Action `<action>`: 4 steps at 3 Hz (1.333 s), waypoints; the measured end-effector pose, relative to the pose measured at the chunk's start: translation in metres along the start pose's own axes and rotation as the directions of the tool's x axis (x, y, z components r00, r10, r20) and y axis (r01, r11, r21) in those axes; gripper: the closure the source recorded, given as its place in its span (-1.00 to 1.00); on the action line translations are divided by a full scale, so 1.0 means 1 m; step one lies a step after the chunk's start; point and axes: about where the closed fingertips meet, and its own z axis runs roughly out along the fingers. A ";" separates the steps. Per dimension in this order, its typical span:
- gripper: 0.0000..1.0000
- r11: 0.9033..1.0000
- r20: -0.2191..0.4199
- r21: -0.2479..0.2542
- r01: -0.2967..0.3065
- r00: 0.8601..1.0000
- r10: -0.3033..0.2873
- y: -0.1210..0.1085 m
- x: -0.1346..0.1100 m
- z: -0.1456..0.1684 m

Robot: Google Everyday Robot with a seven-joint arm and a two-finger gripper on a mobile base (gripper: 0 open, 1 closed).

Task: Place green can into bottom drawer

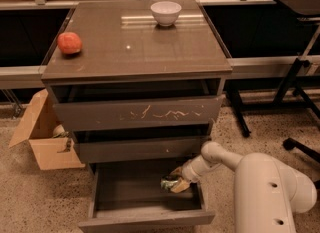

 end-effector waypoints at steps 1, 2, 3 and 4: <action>-0.47 1.000 0.005 -0.005 -0.030 1.000 0.030 -0.004 0.015 0.012; -0.93 0.999 0.009 -0.011 -0.049 0.999 0.049 -0.006 0.024 0.019; -1.00 0.998 0.035 0.015 -0.053 0.998 0.053 0.001 0.025 -0.004; -1.00 0.997 0.063 0.040 -0.065 0.996 0.062 0.013 0.027 -0.033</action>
Offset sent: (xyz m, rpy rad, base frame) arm 0.0079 -0.0132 -0.0399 0.0034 0.0520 -0.0503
